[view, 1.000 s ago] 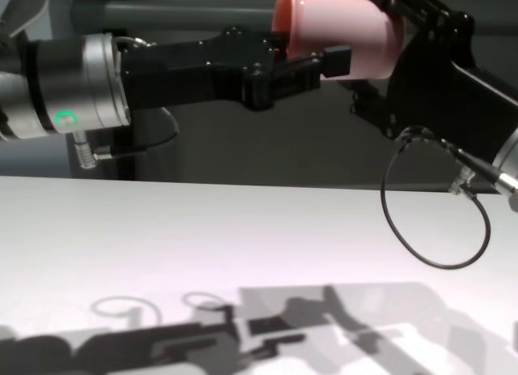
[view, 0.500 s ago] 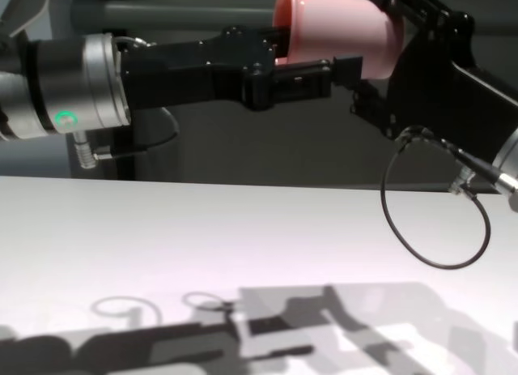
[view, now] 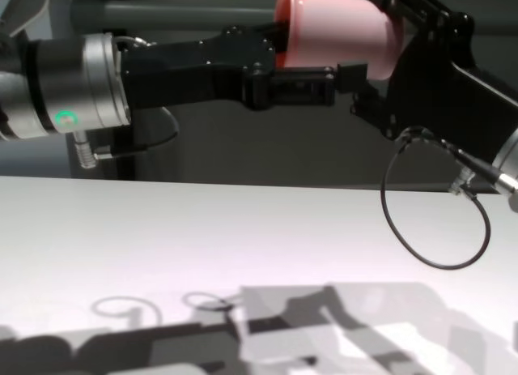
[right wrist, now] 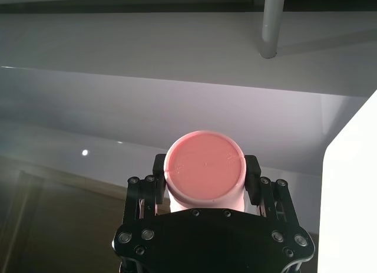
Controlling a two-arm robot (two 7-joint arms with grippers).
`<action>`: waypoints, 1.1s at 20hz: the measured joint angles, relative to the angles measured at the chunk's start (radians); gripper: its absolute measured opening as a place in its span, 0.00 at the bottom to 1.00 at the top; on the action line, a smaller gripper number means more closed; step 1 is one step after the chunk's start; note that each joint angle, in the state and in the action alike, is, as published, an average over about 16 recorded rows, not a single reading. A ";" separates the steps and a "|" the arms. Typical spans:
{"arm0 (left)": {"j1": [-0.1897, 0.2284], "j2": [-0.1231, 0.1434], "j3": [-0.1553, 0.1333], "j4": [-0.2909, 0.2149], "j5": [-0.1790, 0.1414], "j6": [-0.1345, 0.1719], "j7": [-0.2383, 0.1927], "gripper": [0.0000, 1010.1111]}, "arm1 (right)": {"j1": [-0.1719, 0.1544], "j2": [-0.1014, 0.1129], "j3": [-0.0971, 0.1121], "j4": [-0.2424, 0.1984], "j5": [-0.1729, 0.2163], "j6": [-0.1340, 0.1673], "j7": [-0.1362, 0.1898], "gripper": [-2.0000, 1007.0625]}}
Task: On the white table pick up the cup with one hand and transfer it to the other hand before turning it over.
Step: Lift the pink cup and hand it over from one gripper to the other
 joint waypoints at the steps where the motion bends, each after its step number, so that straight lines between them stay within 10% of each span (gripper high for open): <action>1: 0.000 0.000 0.000 0.000 0.000 0.000 0.000 0.92 | 0.000 0.000 0.000 0.000 0.000 0.000 0.000 0.76; 12: 0.020 0.018 -0.007 -0.017 -0.008 -0.001 0.006 0.99 | 0.000 0.000 0.000 0.000 0.000 0.000 -0.001 0.76; 22: 0.101 0.093 -0.064 -0.093 -0.031 0.005 0.070 0.99 | 0.000 0.000 0.000 0.000 0.000 0.000 -0.001 0.76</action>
